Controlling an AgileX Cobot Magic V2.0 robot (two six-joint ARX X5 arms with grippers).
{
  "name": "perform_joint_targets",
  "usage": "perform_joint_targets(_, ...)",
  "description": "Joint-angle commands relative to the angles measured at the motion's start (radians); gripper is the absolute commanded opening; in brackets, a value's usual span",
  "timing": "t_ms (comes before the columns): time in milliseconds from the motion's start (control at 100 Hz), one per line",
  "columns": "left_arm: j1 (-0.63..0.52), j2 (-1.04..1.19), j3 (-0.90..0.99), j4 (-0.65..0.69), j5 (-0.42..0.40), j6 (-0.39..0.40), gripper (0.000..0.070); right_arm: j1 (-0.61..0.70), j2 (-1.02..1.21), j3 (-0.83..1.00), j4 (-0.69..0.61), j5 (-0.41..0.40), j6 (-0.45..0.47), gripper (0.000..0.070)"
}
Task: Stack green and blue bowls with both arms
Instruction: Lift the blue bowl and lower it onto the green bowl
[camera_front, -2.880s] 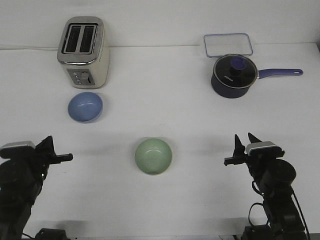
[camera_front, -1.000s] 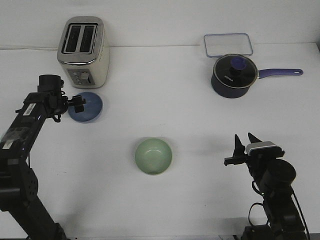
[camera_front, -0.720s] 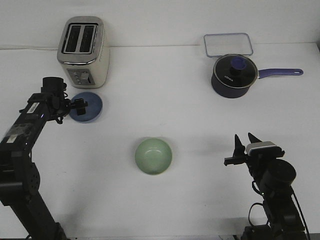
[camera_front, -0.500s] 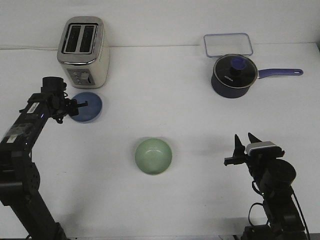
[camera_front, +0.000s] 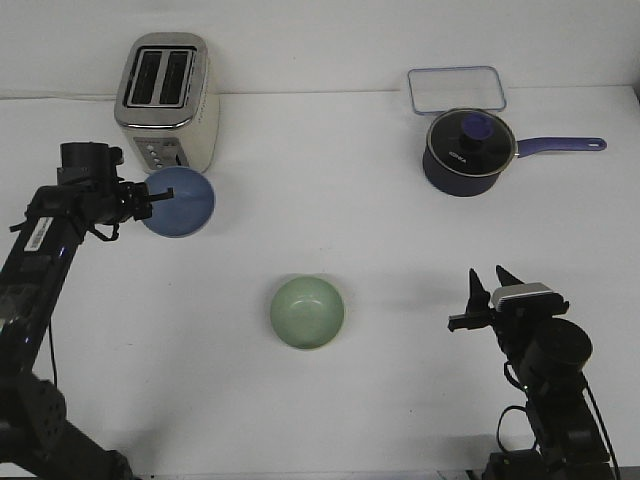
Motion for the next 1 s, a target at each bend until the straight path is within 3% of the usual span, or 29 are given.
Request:
perform_joint_targets(0, -0.021, -0.023, 0.026, -0.022, 0.039, -0.005, 0.0008, 0.001, 0.003, 0.009, 0.011, -0.001, 0.006, 0.0297)
perform_joint_targets(130, -0.097, -0.097, 0.025, -0.090, 0.092, -0.010, 0.0008, 0.001, 0.003, 0.009, 0.011, -0.001, 0.006, 0.0297)
perform_joint_targets(370, -0.330, -0.146, -0.001, -0.168, 0.114, -0.010, 0.0008, 0.001, 0.004, 0.009, 0.011, -0.001, 0.006, 0.0297)
perform_joint_targets(640, -0.563, -0.145, -0.120, -0.113, 0.119, -0.067, 0.0008, 0.001, 0.004, 0.009, 0.010, -0.001, 0.006, 0.0297)
perform_joint_targets(990, -0.620, -0.124, -0.237, -0.029, 0.119, -0.108, 0.0012, 0.001, 0.004, 0.009, 0.011, -0.002, 0.006, 0.0297)
